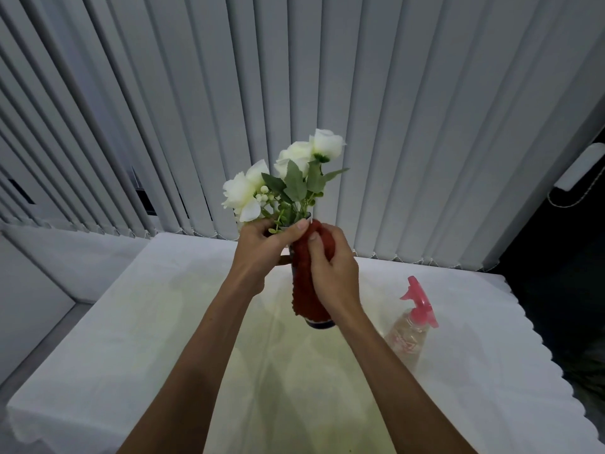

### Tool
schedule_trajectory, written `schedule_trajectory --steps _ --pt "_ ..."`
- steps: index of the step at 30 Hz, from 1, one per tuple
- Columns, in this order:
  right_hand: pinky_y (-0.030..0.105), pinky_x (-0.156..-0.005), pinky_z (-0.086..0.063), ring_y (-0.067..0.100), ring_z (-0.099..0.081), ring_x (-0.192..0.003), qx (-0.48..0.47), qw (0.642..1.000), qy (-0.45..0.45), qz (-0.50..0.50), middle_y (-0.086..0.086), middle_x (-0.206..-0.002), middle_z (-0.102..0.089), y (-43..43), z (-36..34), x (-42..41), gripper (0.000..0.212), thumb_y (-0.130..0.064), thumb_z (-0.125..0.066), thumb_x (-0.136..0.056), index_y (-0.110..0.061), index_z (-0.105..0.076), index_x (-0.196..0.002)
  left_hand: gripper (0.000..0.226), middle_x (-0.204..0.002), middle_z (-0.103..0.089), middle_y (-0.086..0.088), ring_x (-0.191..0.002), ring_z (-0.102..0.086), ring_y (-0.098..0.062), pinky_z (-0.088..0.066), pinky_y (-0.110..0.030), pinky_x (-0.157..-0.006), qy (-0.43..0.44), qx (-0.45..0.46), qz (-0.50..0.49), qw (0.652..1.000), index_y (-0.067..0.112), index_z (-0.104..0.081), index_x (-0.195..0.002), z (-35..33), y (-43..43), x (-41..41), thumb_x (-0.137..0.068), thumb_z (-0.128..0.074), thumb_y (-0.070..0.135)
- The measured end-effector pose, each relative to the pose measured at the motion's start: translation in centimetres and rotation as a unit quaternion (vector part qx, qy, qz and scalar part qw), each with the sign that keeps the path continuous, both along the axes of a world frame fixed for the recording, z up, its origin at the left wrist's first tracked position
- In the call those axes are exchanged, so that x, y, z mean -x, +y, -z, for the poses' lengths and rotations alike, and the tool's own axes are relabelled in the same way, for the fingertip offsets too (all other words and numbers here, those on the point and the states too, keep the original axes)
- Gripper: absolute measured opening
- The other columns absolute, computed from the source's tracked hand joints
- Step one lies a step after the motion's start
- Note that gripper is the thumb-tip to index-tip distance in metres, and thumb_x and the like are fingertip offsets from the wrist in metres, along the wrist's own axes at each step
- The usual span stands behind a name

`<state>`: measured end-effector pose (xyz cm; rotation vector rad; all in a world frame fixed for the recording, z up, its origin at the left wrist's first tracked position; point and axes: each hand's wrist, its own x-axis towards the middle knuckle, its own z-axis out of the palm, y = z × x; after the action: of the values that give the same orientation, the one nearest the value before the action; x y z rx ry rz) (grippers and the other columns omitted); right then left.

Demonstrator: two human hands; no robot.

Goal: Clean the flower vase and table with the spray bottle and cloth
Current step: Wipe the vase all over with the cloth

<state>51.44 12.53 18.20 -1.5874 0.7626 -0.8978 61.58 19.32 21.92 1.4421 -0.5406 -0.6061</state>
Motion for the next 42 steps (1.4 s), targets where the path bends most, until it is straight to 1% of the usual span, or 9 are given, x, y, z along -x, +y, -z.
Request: schedule_trajectory --steps 4,7,10,16,23,29,36,38,42 --pt "0.040 -0.089 -0.060 0.015 -0.068 -0.109 0.106 0.994 -0.030 -0.002 -0.006 -0.125 -0.065 0.6 0.9 -0.4 0.028 -0.040 -0.056 -0.101 -0.037 -0.058 -0.129 0.017 -0.088 -0.078 0.000 -0.081 -0.075 -0.012 -0.060 -0.034 -0.062 -0.001 0.011 0.002 1.000 0.012 -0.077 -0.098 0.0 -0.3 0.0 -0.083 -0.080 0.020" --pt "0.044 -0.082 -0.064 0.024 -0.075 -0.097 -0.030 0.998 -0.030 -0.044 -0.004 -0.111 -0.073 -0.7 0.8 -0.3 0.019 -0.047 -0.060 -0.100 -0.042 -0.063 -0.118 0.022 -0.090 -0.078 0.002 -0.081 -0.074 -0.010 -0.058 -0.031 -0.060 -0.008 0.012 0.006 1.000 0.009 -0.076 -0.104 -0.2 -0.2 -0.3 -0.084 -0.079 0.017" --pt "0.042 -0.091 -0.059 0.021 -0.072 -0.103 -0.152 0.988 0.028 -0.025 -0.004 -0.108 -0.075 -2.1 0.8 -0.1 0.025 -0.049 -0.054 -0.101 -0.033 -0.068 -0.112 0.023 -0.095 -0.078 -0.001 -0.085 -0.075 -0.014 -0.063 -0.037 -0.068 0.013 0.016 0.010 1.000 0.009 -0.074 -0.107 0.2 0.1 -0.3 -0.085 -0.077 0.014" --pt "0.033 -0.083 -0.057 0.014 -0.067 -0.105 0.083 0.997 0.000 -0.005 -0.006 -0.120 -0.065 0.9 1.3 -0.5 0.025 -0.044 -0.041 -0.108 -0.034 -0.051 -0.128 0.012 -0.088 -0.080 0.004 -0.083 -0.076 -0.008 -0.063 -0.035 -0.071 0.007 0.018 -0.002 1.000 0.017 -0.077 -0.096 1.0 -0.1 0.4 -0.084 -0.079 0.017" --pt "0.035 -0.083 -0.053 0.019 -0.067 -0.096 -0.111 0.987 0.116 -0.011 0.000 -0.109 -0.071 -1.7 2.8 0.9 0.032 -0.046 -0.034 -0.109 -0.026 -0.058 -0.117 0.020 -0.097 -0.078 0.001 -0.084 -0.076 -0.010 -0.063 -0.034 -0.071 0.005 0.029 -0.010 1.000 0.013 -0.073 -0.104 1.1 0.4 0.1 -0.085 -0.077 0.013" --pt "0.009 -0.072 -0.048 -0.003 -0.066 -0.097 0.017 0.999 0.007 -0.027 -0.008 -0.122 -0.063 1.5 2.1 0.6 0.026 -0.037 -0.039 -0.111 -0.030 -0.050 -0.133 0.021 -0.091 -0.080 0.002 -0.087 -0.076 -0.012 -0.061 -0.029 -0.068 -0.010 0.008 -0.002 1.000 0.014 -0.077 -0.102 1.6 0.2 0.8 -0.082 -0.081 0.016" --pt "0.040 -0.093 -0.053 0.019 -0.067 -0.099 -0.217 0.967 0.134 0.015 0.002 -0.110 -0.069 0.1 7.9 2.9 0.029 -0.045 -0.035 -0.109 -0.027 -0.055 -0.118 0.021 -0.102 -0.076 -0.001 -0.090 -0.074 -0.013 -0.064 -0.032 -0.075 0.002 0.058 -0.029 0.998 0.013 -0.071 -0.106 0.7 0.9 -0.3 -0.086 -0.075 0.009" --pt "0.042 -0.091 -0.056 0.021 -0.069 -0.097 -0.151 0.980 0.122 0.036 -0.001 -0.107 -0.069 0.7 6.9 2.3 0.024 -0.040 -0.036 -0.109 -0.028 -0.056 -0.114 0.017 -0.099 -0.077 0.002 -0.086 -0.075 -0.009 -0.064 -0.030 -0.072 -0.012 0.048 -0.021 0.999 0.017 -0.072 -0.101 0.9 0.8 -0.3 -0.086 -0.075 0.011" --pt "0.019 -0.087 -0.046 0.009 -0.059 -0.110 0.028 0.997 0.066 0.025 -0.007 -0.125 -0.063 2.3 4.4 1.4 0.027 -0.028 -0.040 -0.110 -0.023 -0.055 -0.132 0.019 -0.097 -0.078 0.003 -0.086 -0.076 -0.012 -0.063 -0.030 -0.071 -0.031 0.025 -0.003 0.999 0.015 -0.073 -0.104 1.4 0.5 0.4 -0.085 -0.076 0.011"
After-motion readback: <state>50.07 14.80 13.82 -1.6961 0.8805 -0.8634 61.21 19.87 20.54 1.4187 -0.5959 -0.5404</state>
